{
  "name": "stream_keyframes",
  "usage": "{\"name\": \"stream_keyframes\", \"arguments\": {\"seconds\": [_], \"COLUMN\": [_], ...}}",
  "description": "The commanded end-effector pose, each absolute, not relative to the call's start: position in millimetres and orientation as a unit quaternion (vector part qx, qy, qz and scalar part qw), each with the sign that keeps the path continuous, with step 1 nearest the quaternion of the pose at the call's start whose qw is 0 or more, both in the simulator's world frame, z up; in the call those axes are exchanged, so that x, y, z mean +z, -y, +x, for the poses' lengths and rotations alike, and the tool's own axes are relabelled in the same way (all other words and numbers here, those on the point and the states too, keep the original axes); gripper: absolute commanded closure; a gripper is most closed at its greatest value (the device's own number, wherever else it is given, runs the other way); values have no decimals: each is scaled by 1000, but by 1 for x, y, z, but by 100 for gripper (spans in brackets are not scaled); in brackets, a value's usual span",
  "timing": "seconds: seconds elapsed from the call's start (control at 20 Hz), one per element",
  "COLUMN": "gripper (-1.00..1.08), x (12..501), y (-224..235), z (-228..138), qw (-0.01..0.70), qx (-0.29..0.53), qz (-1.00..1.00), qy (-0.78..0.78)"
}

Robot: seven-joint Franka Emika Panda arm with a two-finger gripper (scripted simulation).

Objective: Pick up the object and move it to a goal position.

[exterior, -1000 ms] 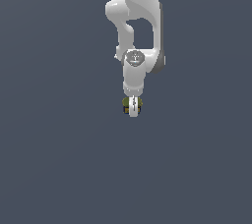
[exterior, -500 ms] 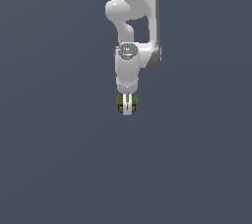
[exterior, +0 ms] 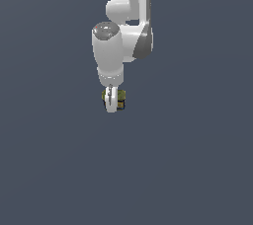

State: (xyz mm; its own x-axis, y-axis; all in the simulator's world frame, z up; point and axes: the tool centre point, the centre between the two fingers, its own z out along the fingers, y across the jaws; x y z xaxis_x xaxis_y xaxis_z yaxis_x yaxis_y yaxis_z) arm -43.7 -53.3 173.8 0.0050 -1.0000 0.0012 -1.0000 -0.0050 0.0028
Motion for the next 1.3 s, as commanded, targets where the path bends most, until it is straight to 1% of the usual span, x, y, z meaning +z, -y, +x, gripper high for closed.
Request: {"name": "stream_keyframes", "arguments": {"seconds": [0.0,0.3,0.65,0.95,1.25], "gripper": [108,108,108,108,108], "x": [198,249,297,328,348], "y": [70,108,143,166,181], "z": [-34,-12,10,26,36], "qw": [0,0,0,0,0], "qx": [1,1,0,0,0], "qz": [709,709,710,710,710], "qy": [705,705,705,704,704]}}
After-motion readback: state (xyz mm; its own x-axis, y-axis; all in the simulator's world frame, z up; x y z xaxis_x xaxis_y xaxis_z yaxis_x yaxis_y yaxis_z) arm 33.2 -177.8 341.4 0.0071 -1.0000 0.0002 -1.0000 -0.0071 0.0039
